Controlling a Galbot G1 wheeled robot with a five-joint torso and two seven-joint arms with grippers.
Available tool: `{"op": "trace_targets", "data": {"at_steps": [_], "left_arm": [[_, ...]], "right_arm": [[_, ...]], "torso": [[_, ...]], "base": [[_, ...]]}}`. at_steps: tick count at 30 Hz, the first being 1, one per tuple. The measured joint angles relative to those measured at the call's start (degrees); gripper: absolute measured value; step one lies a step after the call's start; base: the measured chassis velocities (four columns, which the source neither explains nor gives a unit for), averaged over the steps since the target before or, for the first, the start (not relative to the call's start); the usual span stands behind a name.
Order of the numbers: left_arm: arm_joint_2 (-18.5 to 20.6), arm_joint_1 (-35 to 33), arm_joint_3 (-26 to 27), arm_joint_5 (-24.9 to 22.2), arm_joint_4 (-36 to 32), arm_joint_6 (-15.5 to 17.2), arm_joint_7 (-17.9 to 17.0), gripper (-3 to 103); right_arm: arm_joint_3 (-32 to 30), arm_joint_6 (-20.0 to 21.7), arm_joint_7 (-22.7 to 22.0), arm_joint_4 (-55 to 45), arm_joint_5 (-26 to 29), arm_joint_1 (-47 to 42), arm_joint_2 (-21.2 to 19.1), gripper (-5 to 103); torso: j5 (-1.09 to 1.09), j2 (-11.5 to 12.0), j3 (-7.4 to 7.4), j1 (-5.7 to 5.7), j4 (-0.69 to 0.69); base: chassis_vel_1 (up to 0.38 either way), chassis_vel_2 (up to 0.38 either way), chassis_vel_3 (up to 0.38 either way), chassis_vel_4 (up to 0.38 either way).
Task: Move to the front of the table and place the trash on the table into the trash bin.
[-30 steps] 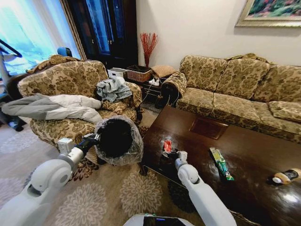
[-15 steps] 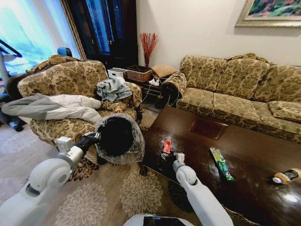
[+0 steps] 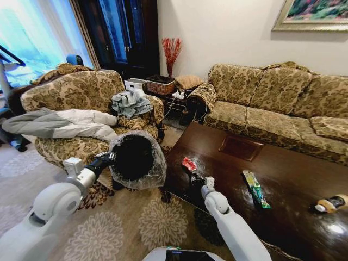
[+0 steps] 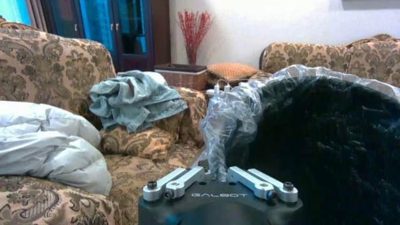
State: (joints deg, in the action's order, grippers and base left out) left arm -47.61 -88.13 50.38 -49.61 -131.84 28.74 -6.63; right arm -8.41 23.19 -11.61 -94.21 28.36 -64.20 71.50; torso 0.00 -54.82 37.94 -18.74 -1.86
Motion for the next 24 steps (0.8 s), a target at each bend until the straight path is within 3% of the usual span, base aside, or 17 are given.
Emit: {"op": "trace_targets", "data": {"at_steps": [5, 12, 14, 19, 24], "left_arm": [[-0.2, -0.3, 0.1, 0.0, -0.6, 0.0, 0.0, 2], [1.0, 0.9, -0.8, -0.4, -0.5, 0.3, -0.1, 2], [1.7, 1.5, -2.0, -0.5, -0.1, 0.4, -0.2, 2], [1.8, 1.4, -2.5, -0.4, 0.0, 0.4, -0.2, 2], [1.6, 0.8, -1.8, -0.3, 0.0, 0.5, -0.1, 2]], "right_arm": [[-0.5, -0.1, -1.2, -4.2, -1.5, -2.3, -1.2, 0], [-0.5, 0.5, -1.5, -7.6, -3.2, -0.3, -3.6, -1], [1.2, 0.7, -1.4, -5.1, -2.6, 3.8, -4.2, 15], [4.9, 1.8, -1.6, 0.3, -1.4, 9.4, -3.4, 25], [9.2, 3.9, -3.0, 7.2, 0.5, 16.2, -1.6, 47]], "torso": [[0.01, 0.0, 0.00, 0.00, 0.00], [0.00, 0.0, -0.01, 0.02, 0.00], [-0.01, 0.0, 0.00, 0.00, 0.01], [0.01, 0.0, 0.00, 0.00, 0.00], [-0.01, 0.0, 0.00, 0.00, -0.01]], "base": [[0.000, 0.000, 0.000, 0.000], [0.000, 0.000, 0.000, 0.000], [0.000, 0.000, 0.000, 0.000], [0.000, 0.000, 0.000, 0.000], [0.000, 0.000, 0.000, 0.000]]}}
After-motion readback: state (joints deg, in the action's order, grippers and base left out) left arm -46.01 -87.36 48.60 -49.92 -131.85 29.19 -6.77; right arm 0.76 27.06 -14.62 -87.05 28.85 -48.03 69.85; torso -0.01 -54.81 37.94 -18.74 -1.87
